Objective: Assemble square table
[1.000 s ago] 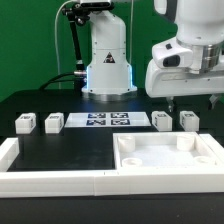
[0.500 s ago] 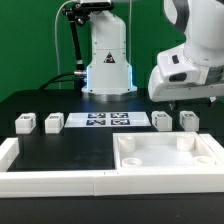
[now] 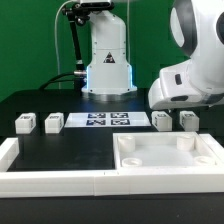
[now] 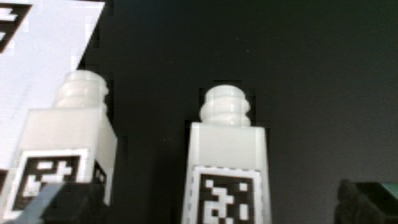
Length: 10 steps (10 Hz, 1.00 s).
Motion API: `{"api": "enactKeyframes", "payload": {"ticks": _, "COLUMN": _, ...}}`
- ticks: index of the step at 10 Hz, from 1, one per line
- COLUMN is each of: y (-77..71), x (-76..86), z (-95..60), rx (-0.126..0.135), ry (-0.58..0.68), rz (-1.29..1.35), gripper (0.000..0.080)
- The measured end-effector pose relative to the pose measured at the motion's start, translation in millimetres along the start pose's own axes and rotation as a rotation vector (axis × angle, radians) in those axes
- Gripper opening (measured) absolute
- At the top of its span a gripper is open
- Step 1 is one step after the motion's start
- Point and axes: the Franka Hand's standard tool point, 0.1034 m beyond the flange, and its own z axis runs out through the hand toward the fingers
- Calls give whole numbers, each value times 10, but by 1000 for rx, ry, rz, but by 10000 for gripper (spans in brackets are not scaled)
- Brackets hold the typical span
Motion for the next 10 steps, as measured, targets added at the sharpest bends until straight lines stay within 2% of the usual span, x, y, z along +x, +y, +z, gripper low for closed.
{"api": "enactKeyframes", "payload": {"ticks": 4, "y": -67, "x": 27, "z": 73, "rx": -5, "ry": -1, "rz": -3, "gripper": 649}}
{"api": "enactKeyframes", "payload": {"ticks": 10, "y": -79, "x": 143, "z": 238, "rx": -3, "ry": 4, "rz": -2, "gripper": 649}}
